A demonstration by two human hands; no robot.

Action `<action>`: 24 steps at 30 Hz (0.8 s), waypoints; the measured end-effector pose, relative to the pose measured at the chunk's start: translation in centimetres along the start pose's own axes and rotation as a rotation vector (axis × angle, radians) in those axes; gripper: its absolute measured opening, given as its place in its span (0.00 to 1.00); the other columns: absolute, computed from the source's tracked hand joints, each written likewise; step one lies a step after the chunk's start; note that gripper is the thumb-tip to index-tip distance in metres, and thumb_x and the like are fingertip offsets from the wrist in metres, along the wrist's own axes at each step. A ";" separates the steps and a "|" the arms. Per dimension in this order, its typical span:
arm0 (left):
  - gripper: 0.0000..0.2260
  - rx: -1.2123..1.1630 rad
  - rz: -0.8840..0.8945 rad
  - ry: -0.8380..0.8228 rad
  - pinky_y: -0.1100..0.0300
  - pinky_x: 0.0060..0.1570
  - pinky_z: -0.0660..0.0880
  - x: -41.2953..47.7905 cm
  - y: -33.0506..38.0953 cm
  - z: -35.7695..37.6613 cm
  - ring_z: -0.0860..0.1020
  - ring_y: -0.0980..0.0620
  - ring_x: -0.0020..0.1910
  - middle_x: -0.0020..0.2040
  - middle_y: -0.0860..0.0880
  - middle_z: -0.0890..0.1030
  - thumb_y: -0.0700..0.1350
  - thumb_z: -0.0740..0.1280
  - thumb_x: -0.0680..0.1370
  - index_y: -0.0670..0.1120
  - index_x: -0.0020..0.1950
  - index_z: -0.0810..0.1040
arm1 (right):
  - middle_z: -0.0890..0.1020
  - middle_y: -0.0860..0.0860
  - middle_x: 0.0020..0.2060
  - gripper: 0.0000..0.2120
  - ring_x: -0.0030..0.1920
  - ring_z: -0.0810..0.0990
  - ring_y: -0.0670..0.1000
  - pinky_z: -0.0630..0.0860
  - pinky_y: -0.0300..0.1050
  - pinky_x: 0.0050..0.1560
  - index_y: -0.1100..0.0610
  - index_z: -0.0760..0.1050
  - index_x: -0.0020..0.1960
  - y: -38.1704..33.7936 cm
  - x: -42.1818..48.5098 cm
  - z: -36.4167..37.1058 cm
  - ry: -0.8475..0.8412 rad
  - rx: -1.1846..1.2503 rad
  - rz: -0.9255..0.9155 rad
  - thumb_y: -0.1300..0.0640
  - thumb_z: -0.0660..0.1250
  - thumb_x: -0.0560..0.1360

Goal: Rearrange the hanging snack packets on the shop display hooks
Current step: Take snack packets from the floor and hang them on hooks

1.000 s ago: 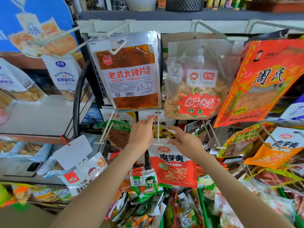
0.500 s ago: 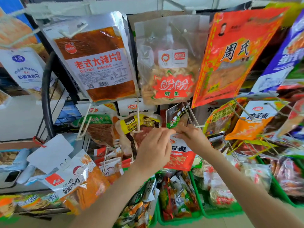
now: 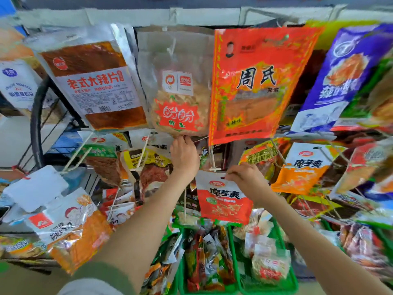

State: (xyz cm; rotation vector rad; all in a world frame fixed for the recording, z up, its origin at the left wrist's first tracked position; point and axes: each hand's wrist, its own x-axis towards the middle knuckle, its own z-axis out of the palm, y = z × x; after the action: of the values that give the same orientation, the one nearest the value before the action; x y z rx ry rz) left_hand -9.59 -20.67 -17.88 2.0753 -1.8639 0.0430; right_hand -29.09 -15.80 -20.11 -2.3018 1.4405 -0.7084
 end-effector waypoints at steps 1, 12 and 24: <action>0.22 0.008 -0.007 -0.021 0.51 0.62 0.65 -0.1 0.0 0.0 0.68 0.42 0.64 0.64 0.42 0.71 0.50 0.63 0.79 0.40 0.68 0.66 | 0.77 0.49 0.36 0.06 0.39 0.68 0.48 0.62 0.44 0.44 0.55 0.77 0.44 0.0 0.1 -0.3 -0.009 0.014 0.005 0.56 0.63 0.77; 0.20 -0.229 0.161 -0.272 0.59 0.24 0.67 -4.3 -0.3 -2.7 0.80 0.45 0.47 0.58 0.46 0.80 0.31 0.57 0.77 0.49 0.65 0.71 | 0.74 0.45 0.35 0.05 0.40 0.69 0.50 0.62 0.44 0.47 0.57 0.77 0.43 0.7 -0.8 -0.4 -0.034 0.036 -0.116 0.58 0.64 0.76; 0.15 -0.337 0.243 -0.453 0.59 0.28 0.67 -6.4 -3.0 -5.5 0.69 0.50 0.24 0.54 0.47 0.80 0.43 0.59 0.81 0.55 0.67 0.72 | 0.77 0.47 0.34 0.06 0.39 0.68 0.46 0.56 0.45 0.48 0.58 0.77 0.37 0.0 -3.4 -1.0 0.118 -0.018 -0.173 0.62 0.65 0.72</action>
State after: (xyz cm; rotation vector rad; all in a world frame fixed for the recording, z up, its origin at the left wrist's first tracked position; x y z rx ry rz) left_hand -6.36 -12.80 -15.07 1.7163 -2.1842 -0.6847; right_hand -30.87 -12.80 -20.11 -2.4574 1.3108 -0.8980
